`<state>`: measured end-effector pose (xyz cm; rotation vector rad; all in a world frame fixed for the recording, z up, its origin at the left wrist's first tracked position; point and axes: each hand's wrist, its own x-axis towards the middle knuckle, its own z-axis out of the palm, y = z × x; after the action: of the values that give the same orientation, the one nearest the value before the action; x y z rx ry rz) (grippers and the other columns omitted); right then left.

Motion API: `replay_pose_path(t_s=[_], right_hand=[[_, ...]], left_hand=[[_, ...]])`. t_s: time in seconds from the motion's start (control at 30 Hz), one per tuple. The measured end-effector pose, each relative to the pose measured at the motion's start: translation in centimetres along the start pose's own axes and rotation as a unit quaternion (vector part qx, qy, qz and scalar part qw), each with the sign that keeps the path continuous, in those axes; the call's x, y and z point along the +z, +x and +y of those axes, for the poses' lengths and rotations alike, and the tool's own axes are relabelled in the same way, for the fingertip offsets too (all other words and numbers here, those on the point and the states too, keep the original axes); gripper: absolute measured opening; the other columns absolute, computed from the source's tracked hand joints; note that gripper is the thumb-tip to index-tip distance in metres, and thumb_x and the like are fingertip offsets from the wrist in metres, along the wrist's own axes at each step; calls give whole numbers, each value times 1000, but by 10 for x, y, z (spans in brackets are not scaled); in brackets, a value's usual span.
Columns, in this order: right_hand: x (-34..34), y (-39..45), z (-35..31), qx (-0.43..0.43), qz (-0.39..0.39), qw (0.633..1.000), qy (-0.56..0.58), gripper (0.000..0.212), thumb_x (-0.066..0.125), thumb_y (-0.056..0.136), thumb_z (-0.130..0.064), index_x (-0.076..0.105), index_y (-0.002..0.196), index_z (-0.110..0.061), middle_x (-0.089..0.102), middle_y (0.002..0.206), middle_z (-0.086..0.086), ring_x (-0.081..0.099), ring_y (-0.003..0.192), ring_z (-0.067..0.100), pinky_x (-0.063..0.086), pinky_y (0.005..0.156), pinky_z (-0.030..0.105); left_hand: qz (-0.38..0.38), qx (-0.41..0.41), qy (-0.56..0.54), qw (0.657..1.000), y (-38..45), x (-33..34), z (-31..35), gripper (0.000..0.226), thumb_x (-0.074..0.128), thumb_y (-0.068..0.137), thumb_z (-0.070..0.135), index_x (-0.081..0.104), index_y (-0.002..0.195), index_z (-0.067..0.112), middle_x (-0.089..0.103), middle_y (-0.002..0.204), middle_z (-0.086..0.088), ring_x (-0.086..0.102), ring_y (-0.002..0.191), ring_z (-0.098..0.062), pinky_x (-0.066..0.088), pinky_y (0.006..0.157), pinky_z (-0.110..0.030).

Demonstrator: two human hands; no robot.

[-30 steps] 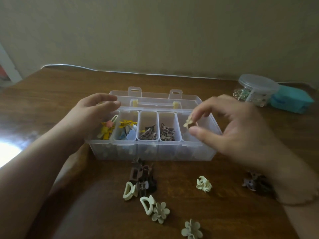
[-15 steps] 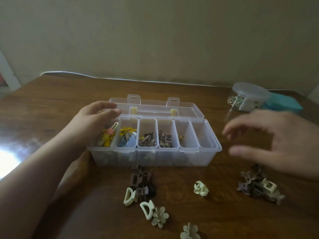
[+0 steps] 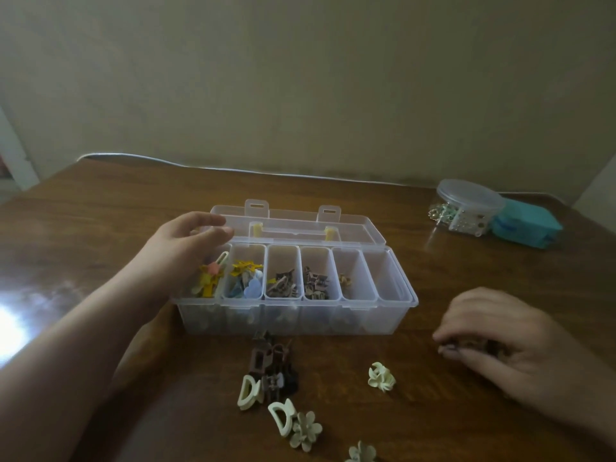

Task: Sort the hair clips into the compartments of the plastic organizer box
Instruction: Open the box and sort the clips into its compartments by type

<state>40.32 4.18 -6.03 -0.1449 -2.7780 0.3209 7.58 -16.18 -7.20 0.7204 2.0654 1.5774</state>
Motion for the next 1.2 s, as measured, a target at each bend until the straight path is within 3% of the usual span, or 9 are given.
replay_pose_path(t_s=[0.13, 0.3, 0.43, 0.5, 0.63, 0.77, 0.83, 0.93, 1.2], right_hand=[[-14, 40, -25, 15, 92, 992, 80, 19, 63, 81, -39, 66, 99, -36, 64, 100, -18, 63, 98, 6, 50, 82, 19], [18, 84, -36, -2, 39, 998, 42, 20, 55, 86, -40, 69, 99, -32, 63, 98, -18, 56, 104, 4, 48, 86, 23], [20, 69, -25, 29, 25, 994, 103, 27, 52, 88, -46, 68, 107, -38, 60, 117, -22, 46, 125, 1, 43, 94, 23], [-1, 55, -15, 57, 95, 984, 137, 25, 58, 87, -43, 67, 110, -38, 60, 122, -22, 50, 123, 1, 46, 94, 25], [-49, 13, 25, 108, 232, 959, 121, 17, 67, 85, -25, 70, 93, -40, 72, 98, -13, 66, 94, 14, 54, 82, 27], [-52, -22, 46, 184, 66, 969, 149, 20, 66, 78, -55, 71, 91, -40, 70, 100, -9, 66, 94, 14, 55, 76, 25], [-42, -23, 40, 191, -5, 961, 201, 17, 74, 80, -39, 72, 97, -37, 68, 108, -5, 65, 97, 16, 55, 79, 29], [-33, -20, 38, 215, -94, 956, 176, 43, 71, 83, -2, 71, 101, -41, 62, 117, -14, 59, 90, 14, 52, 76, 35], [-35, -22, 53, 294, -102, 945, 102, 58, 71, 81, -1, 62, 98, -56, 51, 107, -30, 52, 78, 14, 50, 71, 31]], left_hand=[[-11, -2, -1, 1000, -1, 0, 1, 41, 76, 78, 38, 66, 116, 28, 69, 112, -7, 66, 105, -26, 54, 89, -43], [-4, 6, 1, 1000, 0, 1, 0, 29, 64, 91, 30, 64, 120, 26, 68, 113, -5, 65, 101, -21, 53, 80, -35], [-6, 2, 0, 1000, 0, 2, -1, 30, 65, 90, 30, 65, 120, 26, 68, 113, -4, 66, 102, -21, 53, 81, -37], [-7, 2, 0, 1000, 2, 2, -2, 29, 65, 89, 31, 66, 118, 27, 69, 113, -5, 66, 103, -21, 53, 82, -38], [-27, 1, -4, 1000, 2, 2, -1, 37, 73, 81, 36, 66, 116, 28, 69, 113, -6, 65, 105, -23, 52, 89, -44], [-27, 7, -8, 1000, 1, 1, -2, 57, 75, 56, 49, 69, 110, 32, 72, 110, -5, 67, 106, -26, 52, 93, -50], [-23, 6, -17, 1000, 3, -1, -4, 65, 74, 46, 56, 71, 107, 33, 73, 110, -7, 68, 106, -28, 51, 95, -54], [-24, 2, -35, 999, 6, -3, -6, 65, 74, 43, 57, 73, 104, 33, 73, 110, -10, 68, 106, -32, 49, 97, -59], [-19, 1, -43, 999, 9, -5, -9, 62, 76, 45, 55, 74, 103, 33, 73, 109, -14, 68, 107, -36, 46, 100, -62]])
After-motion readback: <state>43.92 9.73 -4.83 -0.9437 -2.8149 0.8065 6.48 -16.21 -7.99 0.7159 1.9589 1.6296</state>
